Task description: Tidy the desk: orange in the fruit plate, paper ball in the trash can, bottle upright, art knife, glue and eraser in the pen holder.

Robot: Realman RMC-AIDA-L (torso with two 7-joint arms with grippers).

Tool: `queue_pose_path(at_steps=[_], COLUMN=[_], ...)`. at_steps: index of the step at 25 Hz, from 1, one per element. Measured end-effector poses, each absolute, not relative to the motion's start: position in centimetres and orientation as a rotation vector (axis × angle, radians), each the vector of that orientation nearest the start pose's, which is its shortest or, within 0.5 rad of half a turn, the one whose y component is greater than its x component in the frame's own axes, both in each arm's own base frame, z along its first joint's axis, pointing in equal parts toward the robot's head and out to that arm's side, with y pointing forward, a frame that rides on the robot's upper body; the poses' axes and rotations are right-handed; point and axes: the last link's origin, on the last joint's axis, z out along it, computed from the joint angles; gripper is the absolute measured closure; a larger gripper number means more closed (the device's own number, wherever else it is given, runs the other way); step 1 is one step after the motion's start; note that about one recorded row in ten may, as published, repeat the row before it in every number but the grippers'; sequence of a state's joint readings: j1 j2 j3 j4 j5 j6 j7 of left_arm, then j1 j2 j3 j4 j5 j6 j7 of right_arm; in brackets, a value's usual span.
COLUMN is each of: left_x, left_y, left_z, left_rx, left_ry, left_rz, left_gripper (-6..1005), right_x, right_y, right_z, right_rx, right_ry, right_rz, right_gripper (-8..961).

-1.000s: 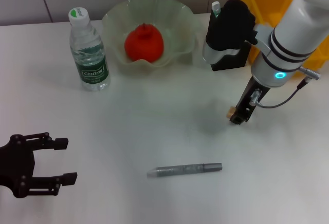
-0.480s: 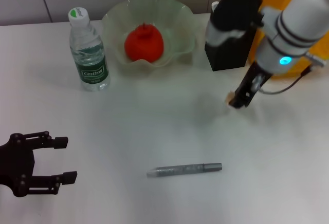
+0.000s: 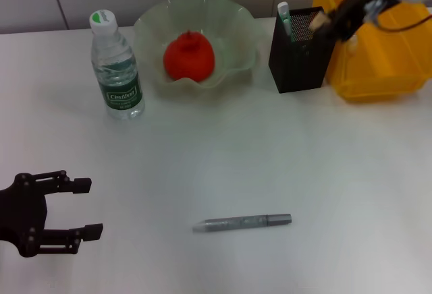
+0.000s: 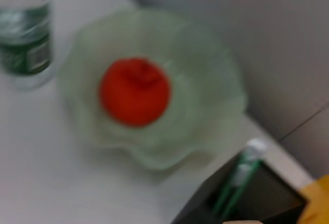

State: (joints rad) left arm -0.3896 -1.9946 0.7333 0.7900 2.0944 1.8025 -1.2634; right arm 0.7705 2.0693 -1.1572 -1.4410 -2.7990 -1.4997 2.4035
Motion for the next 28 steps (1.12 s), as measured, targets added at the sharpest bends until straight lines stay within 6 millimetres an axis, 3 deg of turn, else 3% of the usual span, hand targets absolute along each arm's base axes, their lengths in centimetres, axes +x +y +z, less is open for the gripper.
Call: queue_pose_path(at_steps=[3, 18, 28], left_x=[-30.0, -29.8, -29.7], left_y=[27.6, 27.3, 27.3], left_z=[4.1, 4.1, 4.2], left_rx=[-2.928, -2.932, -2.927], left_ry=[-0.423, -0.439, -0.442], left_rz=[-0.514, -0.546, -0.562], left_gripper=[180, 180, 180], right_x=[15.2, 18.8, 19.7], right_y=[42.7, 44.7, 45.2], right_z=[7.7, 6.0, 6.3], right_rx=[-2.359, -2.374, -2.368], right_ry=[0.571, 0.574, 0.569], right_rz=[-0.33, -0.175, -0.082], right_gripper=[652, 610, 581])
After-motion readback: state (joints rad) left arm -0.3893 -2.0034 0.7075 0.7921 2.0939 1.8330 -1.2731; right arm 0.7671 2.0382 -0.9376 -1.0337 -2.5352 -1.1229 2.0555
